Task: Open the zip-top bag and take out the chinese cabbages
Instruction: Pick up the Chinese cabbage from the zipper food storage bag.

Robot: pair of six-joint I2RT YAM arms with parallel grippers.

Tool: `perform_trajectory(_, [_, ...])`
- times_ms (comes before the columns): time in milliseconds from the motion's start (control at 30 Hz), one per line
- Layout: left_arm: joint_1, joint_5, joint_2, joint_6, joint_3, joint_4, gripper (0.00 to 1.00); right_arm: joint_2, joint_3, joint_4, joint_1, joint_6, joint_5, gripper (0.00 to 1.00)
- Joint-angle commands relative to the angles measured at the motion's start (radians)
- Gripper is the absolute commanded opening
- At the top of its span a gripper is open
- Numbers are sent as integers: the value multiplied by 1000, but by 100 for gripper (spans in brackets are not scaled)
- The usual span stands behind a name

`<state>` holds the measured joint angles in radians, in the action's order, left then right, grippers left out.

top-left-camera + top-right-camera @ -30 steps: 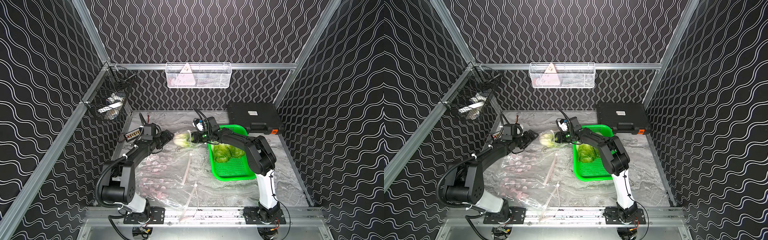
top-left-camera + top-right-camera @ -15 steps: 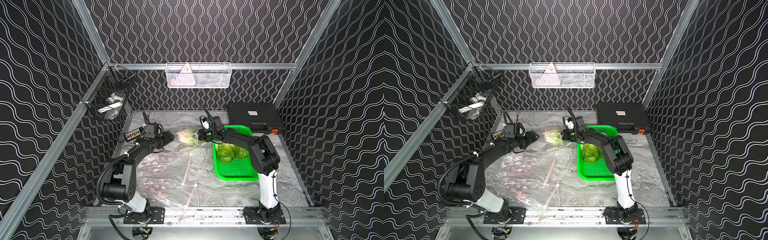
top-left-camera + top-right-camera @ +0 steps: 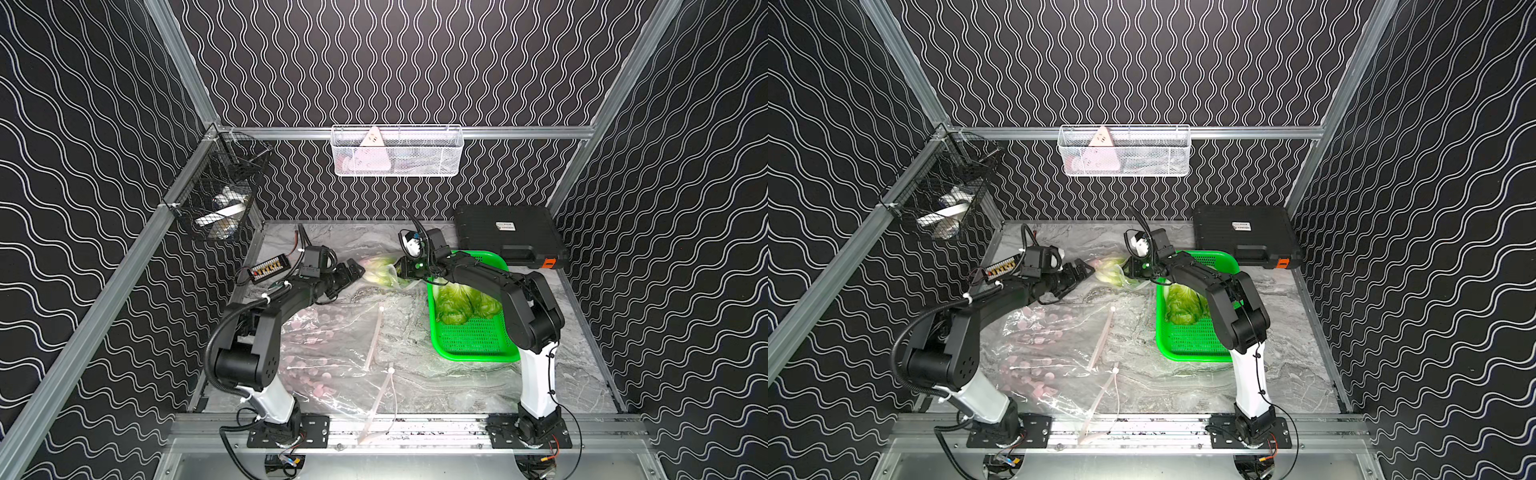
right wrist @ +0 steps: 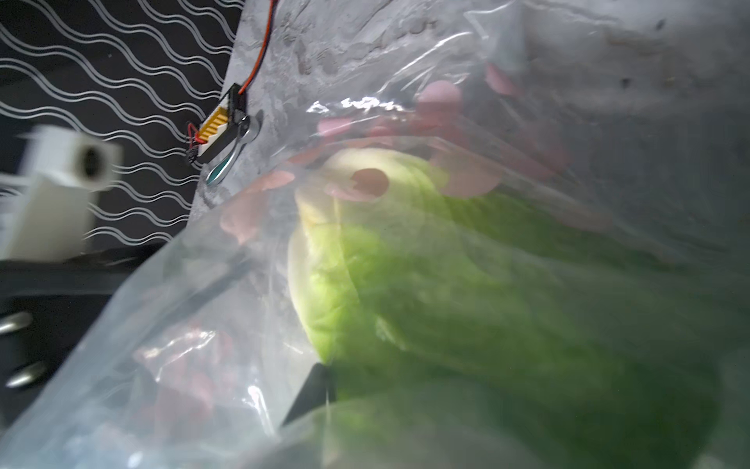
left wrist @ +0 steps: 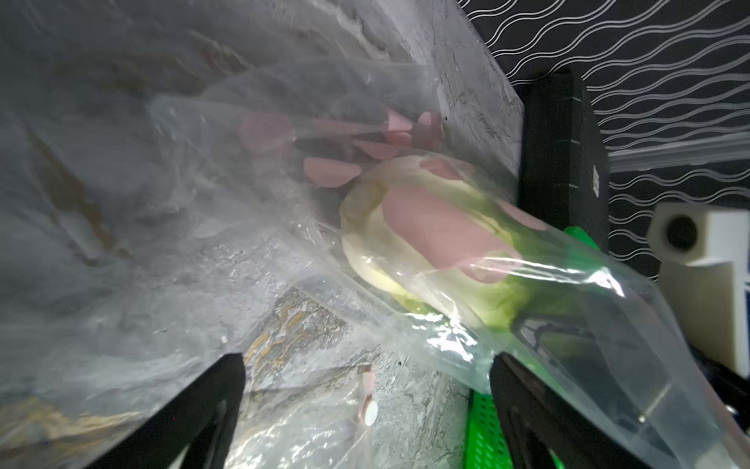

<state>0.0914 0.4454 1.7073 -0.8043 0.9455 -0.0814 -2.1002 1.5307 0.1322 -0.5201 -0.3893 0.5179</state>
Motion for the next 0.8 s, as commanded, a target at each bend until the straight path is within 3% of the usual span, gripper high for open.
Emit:
perform_trajectory(0, [4,66,41,-192,-19,-239,99,-11,1,-11,2,17,94,20])
perform_trajectory(233, [4,13,103,-268,22,-326,99,-19,7,11,2,69,175,18])
perform_trajectory(300, [5,10,122,-280,38,-340,93,-19,11,20,2,76,174,18])
perform_trajectory(567, [8,36,218,-344,41,-444,39,-12,12,42,3,112,142,13])
perform_trajectory(633, [8,31,228,-334,44,-431,19,-8,13,55,3,125,148,14])
perform_trajectory(700, [7,29,230,-318,47,-412,5,-1,11,68,3,146,160,22])
perform_trajectory(767, [5,22,227,-298,50,-387,0,9,6,84,3,172,161,27])
